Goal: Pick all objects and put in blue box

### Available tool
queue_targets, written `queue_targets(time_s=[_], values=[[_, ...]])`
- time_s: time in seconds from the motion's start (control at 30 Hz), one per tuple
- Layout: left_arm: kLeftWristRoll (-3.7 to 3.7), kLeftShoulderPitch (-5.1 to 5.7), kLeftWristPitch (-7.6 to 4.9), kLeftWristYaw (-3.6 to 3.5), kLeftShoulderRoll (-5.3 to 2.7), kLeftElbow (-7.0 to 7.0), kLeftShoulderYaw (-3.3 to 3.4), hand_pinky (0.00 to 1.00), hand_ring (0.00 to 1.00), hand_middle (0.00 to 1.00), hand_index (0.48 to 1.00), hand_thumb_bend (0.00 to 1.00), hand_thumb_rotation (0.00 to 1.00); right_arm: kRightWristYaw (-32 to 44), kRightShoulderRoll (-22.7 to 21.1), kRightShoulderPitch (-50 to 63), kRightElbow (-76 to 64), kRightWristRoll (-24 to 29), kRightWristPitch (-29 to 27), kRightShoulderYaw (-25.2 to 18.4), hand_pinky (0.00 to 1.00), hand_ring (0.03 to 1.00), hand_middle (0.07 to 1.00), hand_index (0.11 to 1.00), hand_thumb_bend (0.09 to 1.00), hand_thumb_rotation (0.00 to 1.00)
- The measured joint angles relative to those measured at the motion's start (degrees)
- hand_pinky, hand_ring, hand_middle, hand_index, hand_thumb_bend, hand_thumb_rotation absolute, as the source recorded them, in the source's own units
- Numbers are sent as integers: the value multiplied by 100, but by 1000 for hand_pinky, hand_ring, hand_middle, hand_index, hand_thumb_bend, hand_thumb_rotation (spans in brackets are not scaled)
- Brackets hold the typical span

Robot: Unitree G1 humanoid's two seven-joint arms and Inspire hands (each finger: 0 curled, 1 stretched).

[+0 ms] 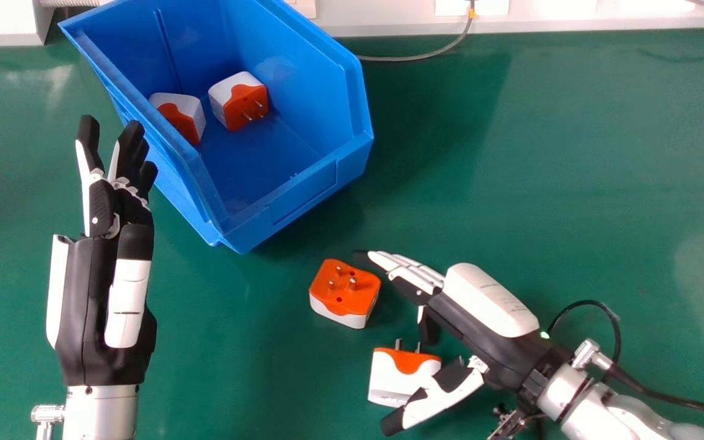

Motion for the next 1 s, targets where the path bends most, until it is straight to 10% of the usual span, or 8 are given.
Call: queue_targets(time_s=[0.57, 1.0], values=[[-2, 31, 46, -10, 21, -91, 16, 1000, 995, 981, 947, 762, 847, -133, -41, 6, 28, 145, 9, 163, 786, 895, 939, 948, 994, 228], [-39, 29, 120, -113, 24, -89, 34, 1000, 997, 983, 951, 756, 845, -1729, -115, 0, 43, -274, 636, 561, 555, 642, 709, 737, 854, 30]])
